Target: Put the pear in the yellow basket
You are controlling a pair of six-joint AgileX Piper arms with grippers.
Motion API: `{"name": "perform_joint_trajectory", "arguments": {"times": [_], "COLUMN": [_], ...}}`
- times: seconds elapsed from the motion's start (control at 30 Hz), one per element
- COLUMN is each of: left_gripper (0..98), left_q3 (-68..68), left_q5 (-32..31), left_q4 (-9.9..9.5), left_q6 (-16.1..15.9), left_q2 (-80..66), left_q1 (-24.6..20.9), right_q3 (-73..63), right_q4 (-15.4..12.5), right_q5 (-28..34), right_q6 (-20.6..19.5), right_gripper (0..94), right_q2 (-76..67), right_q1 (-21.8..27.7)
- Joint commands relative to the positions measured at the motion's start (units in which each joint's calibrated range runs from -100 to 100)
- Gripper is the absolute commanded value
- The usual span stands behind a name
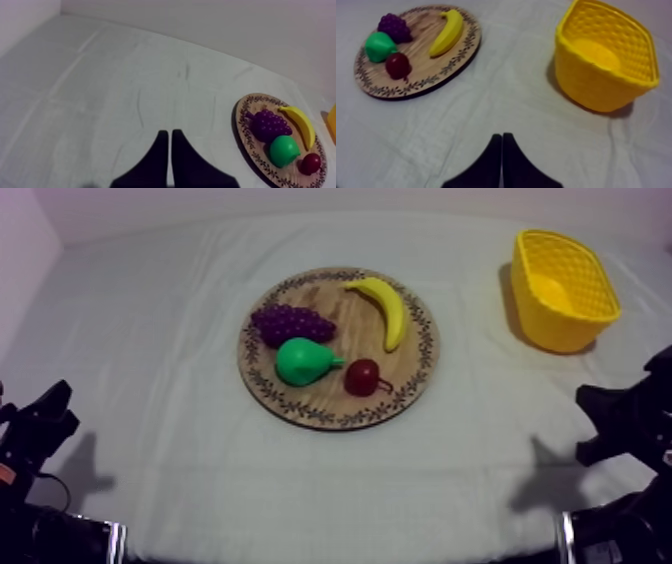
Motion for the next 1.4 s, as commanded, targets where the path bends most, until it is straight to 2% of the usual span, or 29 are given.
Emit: {"name": "perform_joint_trajectory", "arguments": {"times": [0.0,0.13,0.27,0.43,0.7,0.9,1.07,1.37], "left_gripper": [0.1,0.1,0.1,0.1,0.1,0.1,0.1,0.1], "left_q3": [-0.02,-0.02,-0.02,-0.02,-0.02,-0.02,-0.02,-0.02], "left_q5": [0.00,0.00,0.00,0.00,0.00,0.00,0.00,0.00], "left_q4": [-0.03,-0.03,-0.03,-0.03,-0.03,-0.03,-0.03,-0.03], "left_q6": [0.00,0.00,0.00,-0.01,-0.01,-0.01,-0.01,-0.01], "left_q2": [0.02,0.02,0.02,0.02,0.02,0.02,0.02,0.02], "left_q1": [0.01,0.01,0.01,0.01,0.01,0.01,0.01,0.01], "right_q3": [-3.18,-10.38,-19.46,-33.55,-61.60,-77.33,-89.09,-104.72], "right_q4": [3.11,4.37,3.42,-0.31,-5.54,-6.56,-6.40,-5.30], "right_q5": [1.14,5.53,11.32,20.15,36.67,44.95,49.80,52.02], "right_q6": [-2.31,0.29,5.75,14.34,22.86,25.07,25.16,23.09], "right_gripper": [0.4,0.4,0.6,0.8,0.9,0.9,0.9,4.6], "right_q2": [6.96,15.33,23.72,34.09,51.16,62.76,72.36,86.47], "right_q1": [-4.60,-8.15,-10.59,-12.27,-14.38,-17.03,-19.24,-22.61]}}
